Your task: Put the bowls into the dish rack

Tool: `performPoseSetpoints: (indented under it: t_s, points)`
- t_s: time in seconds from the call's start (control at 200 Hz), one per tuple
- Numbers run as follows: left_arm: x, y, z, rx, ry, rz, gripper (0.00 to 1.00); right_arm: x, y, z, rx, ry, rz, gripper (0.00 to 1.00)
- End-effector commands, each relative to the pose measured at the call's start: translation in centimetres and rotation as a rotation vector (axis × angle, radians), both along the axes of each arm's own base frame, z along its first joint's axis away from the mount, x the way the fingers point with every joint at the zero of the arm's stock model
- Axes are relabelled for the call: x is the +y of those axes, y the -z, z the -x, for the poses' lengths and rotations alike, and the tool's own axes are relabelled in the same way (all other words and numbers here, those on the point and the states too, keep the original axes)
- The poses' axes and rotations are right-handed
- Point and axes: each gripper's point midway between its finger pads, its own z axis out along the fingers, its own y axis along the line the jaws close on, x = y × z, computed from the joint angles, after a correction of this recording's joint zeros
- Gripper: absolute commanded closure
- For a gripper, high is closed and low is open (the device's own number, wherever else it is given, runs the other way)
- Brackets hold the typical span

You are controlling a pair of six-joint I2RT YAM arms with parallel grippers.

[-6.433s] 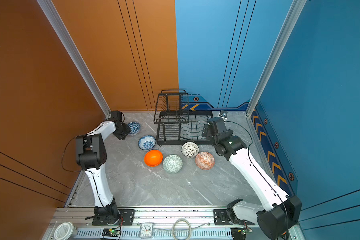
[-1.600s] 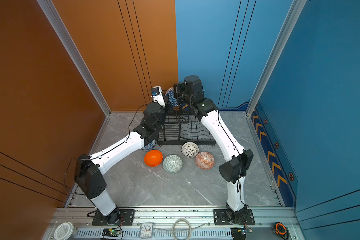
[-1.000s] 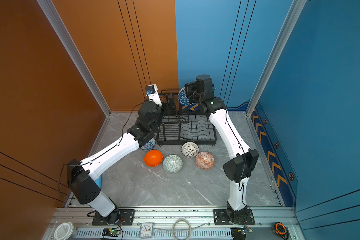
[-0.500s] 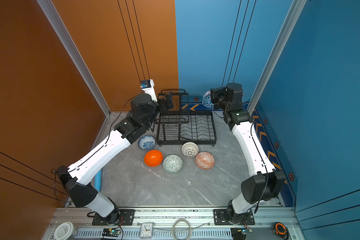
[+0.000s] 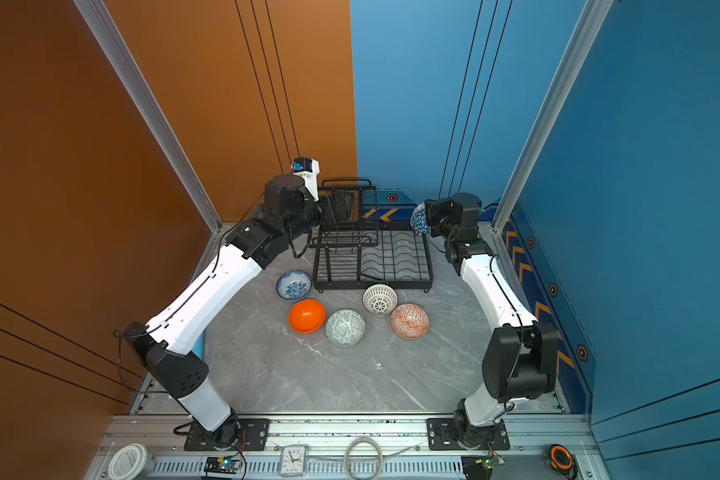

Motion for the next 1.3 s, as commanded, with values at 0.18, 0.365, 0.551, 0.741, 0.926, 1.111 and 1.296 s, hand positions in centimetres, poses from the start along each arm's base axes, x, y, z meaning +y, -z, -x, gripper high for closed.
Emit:
performPoseSetpoints:
  t_s: [0.18,0.365,0.551,0.741,0.926,1.111,1.296]
  points:
    - [3.6,1.9,-3.1,0.138,0.008,0.145,0.02,5.7,2.6,-3.8,-0.153,-0.041,0.046,1.0]
    - [5.7,2.7,-2.5,0.126,-0.028,0.089,0.02,7.9,5.0,-5.8,-0.175,-0.061,0.014,1.0]
    - [7.6,2.8,-2.8,0.135,-0.077,0.106,0.02,8.7,6.7,-7.5,-0.173,-0.082,-0.008,1.0]
    - [6.3,3.2,-3.0,0.149,-0.055,0.121,0.02,10.5,8.5,-9.3,-0.169,-0.124,-0.053,1.0]
    - [5.5,3.6,-3.2,0.172,-0.041,0.143,0.02,11.9,10.0,-10.6,-0.176,-0.118,-0.103,1.0]
    - [5.2,4.2,-3.4,0.182,-0.037,0.138,0.02,13.2,11.1,-11.6,-0.179,-0.131,-0.124,1.0]
    - [5.2,4.7,-3.2,0.185,-0.032,0.119,0.02,14.5,11.7,-12.4,-0.194,-0.144,-0.142,1.0]
